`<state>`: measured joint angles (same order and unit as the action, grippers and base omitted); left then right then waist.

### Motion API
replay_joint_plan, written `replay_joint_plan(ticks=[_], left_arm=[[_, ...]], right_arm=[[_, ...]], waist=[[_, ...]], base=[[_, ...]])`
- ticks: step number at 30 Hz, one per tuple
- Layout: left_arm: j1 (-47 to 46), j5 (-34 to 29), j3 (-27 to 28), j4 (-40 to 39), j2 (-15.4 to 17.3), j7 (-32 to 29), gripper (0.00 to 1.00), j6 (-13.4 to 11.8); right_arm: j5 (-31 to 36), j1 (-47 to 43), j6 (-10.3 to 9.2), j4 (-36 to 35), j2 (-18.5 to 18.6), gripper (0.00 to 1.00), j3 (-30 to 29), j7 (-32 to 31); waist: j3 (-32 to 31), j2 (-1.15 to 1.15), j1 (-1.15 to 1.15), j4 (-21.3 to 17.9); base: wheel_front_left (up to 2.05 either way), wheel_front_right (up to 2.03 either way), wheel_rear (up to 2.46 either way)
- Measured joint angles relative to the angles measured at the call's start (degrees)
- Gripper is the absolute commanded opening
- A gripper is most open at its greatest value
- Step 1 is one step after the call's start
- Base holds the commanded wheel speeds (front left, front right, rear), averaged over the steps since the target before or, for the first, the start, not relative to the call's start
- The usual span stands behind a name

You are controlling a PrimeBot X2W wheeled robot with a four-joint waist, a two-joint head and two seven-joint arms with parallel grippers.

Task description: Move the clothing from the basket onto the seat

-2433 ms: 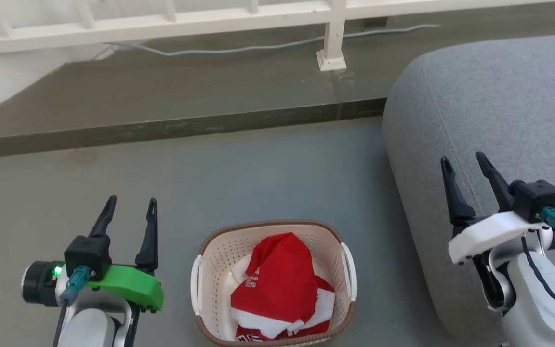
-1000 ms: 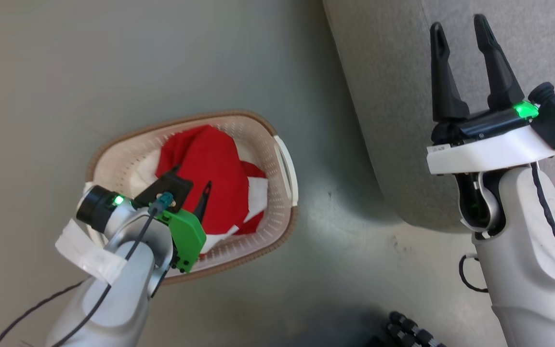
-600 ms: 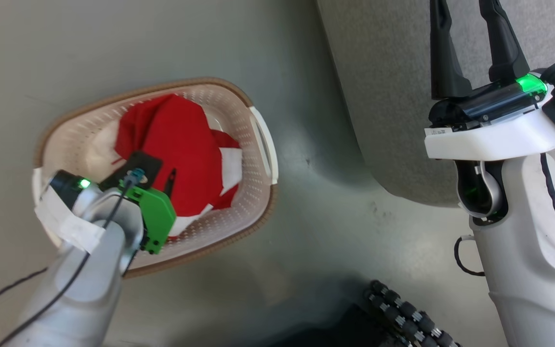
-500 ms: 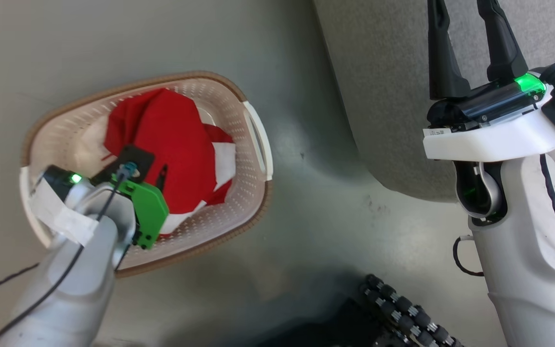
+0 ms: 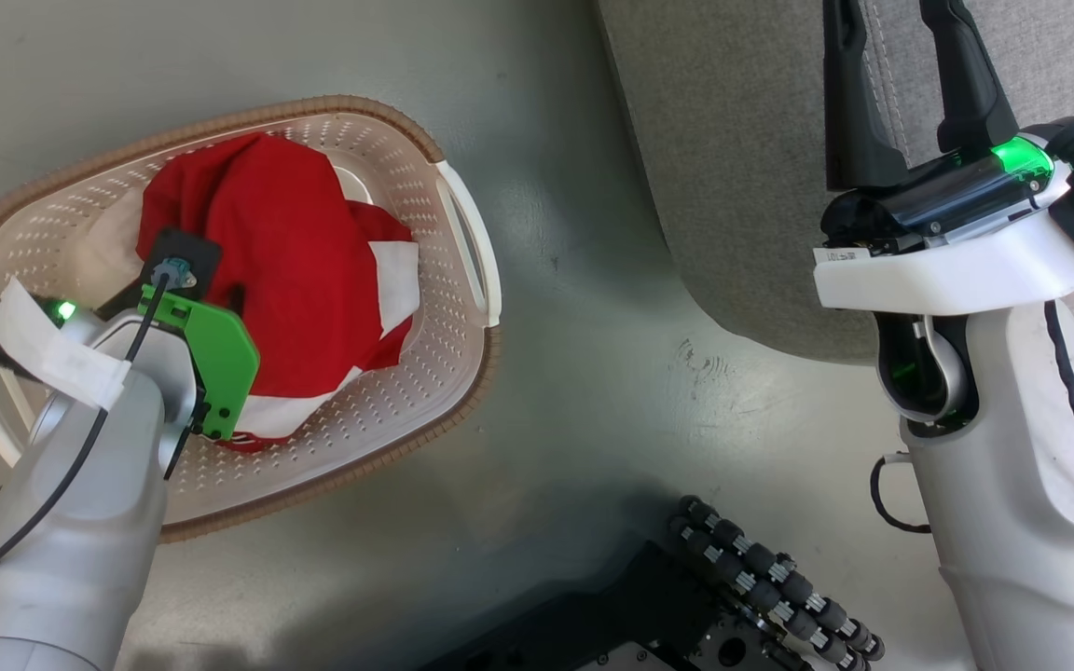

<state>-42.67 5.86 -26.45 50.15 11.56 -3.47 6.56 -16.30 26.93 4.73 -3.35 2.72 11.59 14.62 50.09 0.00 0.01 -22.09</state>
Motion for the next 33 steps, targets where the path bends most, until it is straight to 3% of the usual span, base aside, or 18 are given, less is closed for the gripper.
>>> replay_joint_plan(ticks=[6,7,9,10,33], left_arm=[[-0.8,1.0,0.2,3.3,-1.2,-2.1,1.00,0.0],[-1.0,1.0,0.3,3.5,-1.6,-2.1,0.78,0.0],[-1.5,1.2,0.3,4.1,-2.0,-2.4,0.15,0.0],[-1.8,1.3,0.2,4.7,-2.1,-2.7,0.00,0.0],[-3.1,3.0,-1.9,9.6,-7.7,1.1,0.00,0.5]], right_arm=[[-0.6,0.3,0.05,0.0,-0.1,1.00,0.4,0.0],[-0.8,0.5,0.04,0.0,-0.1,1.00,0.4,0.0],[-1.0,0.8,0.04,0.0,-0.1,1.00,0.5,0.0],[-1.1,0.8,0.04,0.0,-0.1,1.00,0.6,0.0],[1.7,0.6,-0.02,3.3,-0.1,1.00,-1.1,0.0]], waist=[[0.5,0.00,0.00,-0.2],[0.5,0.00,0.00,-0.2],[0.6,0.00,0.00,-0.2],[0.7,0.00,0.00,-0.2],[-4.3,0.00,0.00,3.0]], base=[[0.00,0.00,0.00],[0.00,0.00,0.00],[0.00,0.00,0.00],[0.00,0.00,0.00],[0.00,0.00,0.00]])
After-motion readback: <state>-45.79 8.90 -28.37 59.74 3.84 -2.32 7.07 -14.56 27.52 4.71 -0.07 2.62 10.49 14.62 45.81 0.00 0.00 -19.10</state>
